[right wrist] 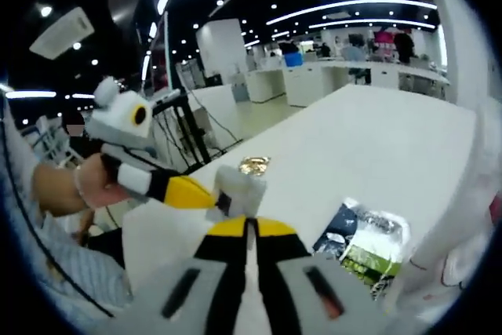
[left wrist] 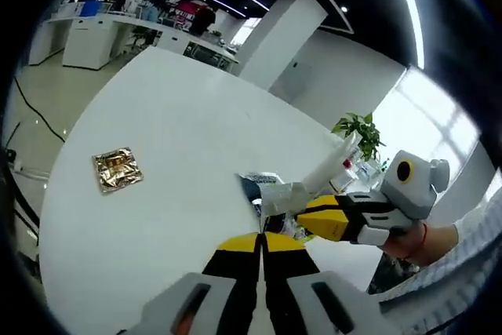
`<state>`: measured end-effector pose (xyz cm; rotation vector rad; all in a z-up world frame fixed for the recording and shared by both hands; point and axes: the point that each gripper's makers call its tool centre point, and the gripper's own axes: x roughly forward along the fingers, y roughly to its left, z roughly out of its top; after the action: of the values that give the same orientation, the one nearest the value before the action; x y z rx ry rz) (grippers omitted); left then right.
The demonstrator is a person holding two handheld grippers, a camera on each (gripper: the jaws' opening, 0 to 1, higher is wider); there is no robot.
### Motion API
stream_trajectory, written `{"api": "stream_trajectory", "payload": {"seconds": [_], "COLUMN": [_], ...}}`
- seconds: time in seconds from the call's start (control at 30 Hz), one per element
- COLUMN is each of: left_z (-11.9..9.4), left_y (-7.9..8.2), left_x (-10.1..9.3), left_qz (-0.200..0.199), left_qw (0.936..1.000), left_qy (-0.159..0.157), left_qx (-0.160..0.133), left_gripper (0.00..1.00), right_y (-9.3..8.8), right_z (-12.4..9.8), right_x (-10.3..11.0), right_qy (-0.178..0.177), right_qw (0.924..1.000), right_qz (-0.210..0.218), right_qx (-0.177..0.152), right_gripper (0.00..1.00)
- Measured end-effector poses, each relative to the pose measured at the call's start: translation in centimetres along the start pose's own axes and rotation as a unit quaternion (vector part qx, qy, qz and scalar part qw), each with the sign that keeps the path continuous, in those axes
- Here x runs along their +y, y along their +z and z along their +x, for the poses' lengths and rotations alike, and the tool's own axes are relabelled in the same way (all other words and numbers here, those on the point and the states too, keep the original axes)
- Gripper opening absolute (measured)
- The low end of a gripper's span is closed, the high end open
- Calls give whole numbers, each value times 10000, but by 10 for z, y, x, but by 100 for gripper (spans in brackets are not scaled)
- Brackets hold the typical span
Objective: Arrange the skincare products in the storage area until every visible bottle or jar stands upright without overlapping.
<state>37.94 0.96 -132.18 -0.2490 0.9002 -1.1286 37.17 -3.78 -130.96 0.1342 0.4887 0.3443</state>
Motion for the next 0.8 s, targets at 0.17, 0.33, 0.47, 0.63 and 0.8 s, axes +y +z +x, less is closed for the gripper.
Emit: {"api": "stream_trajectory", "payload": {"seconds": [0.17,0.33,0.47,0.63,0.8], "left_z": [8,17,24,37,48], "left_y": [12,19,26,33,36], "left_x": [2,4,10,17,24], "left_qz": [-85,-103,-11,66,121], "left_qw": [10000,9999,9998,9992,9986], "left_qy": [-34,30,178,387,509], "left_qx": [2,16,-18,-26,50], "left_gripper": [1,1,1,2,2], "right_y": [7,9,8,7,6], "right_z": [4,8,15,25,34], "right_x": [-13,-24,-32,-46,-57], "right_qy": [-206,-436,-572,-829,-937], "right_qw": [9998,9990,9983,9964,9953], "right_qz": [6,15,-3,99,56], "right_qx": [-34,9,65,159,245], "right_gripper": [4,4,4,4,6]}}
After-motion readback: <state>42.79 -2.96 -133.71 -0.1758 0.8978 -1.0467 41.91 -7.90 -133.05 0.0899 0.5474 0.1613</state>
